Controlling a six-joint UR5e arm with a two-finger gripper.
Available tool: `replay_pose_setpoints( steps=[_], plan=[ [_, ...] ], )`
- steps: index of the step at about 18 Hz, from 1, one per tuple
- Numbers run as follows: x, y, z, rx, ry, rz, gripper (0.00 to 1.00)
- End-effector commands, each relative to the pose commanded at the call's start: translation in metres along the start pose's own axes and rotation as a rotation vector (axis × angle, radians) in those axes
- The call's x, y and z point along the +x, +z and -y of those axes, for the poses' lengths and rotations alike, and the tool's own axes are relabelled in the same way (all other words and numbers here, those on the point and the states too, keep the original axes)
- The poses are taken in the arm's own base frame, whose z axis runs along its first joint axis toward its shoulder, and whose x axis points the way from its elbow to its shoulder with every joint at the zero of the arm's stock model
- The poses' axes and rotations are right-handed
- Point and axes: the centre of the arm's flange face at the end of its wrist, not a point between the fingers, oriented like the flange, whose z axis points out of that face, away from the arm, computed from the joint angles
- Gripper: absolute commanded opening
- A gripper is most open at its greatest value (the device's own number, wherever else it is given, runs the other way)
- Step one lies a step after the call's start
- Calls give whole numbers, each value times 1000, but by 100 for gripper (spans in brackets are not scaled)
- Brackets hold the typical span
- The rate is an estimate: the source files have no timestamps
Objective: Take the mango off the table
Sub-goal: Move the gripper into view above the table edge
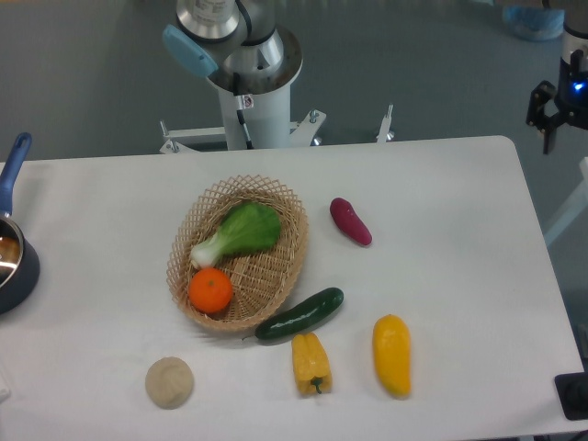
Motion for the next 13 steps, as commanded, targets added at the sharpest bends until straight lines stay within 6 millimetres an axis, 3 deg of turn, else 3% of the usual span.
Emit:
replay_pose_setpoints(
  steps=[7, 13],
  plan=[
    [8, 6, 5, -3, -7, 0, 100],
    [24, 27, 9, 2, -7, -7, 100]
  ],
)
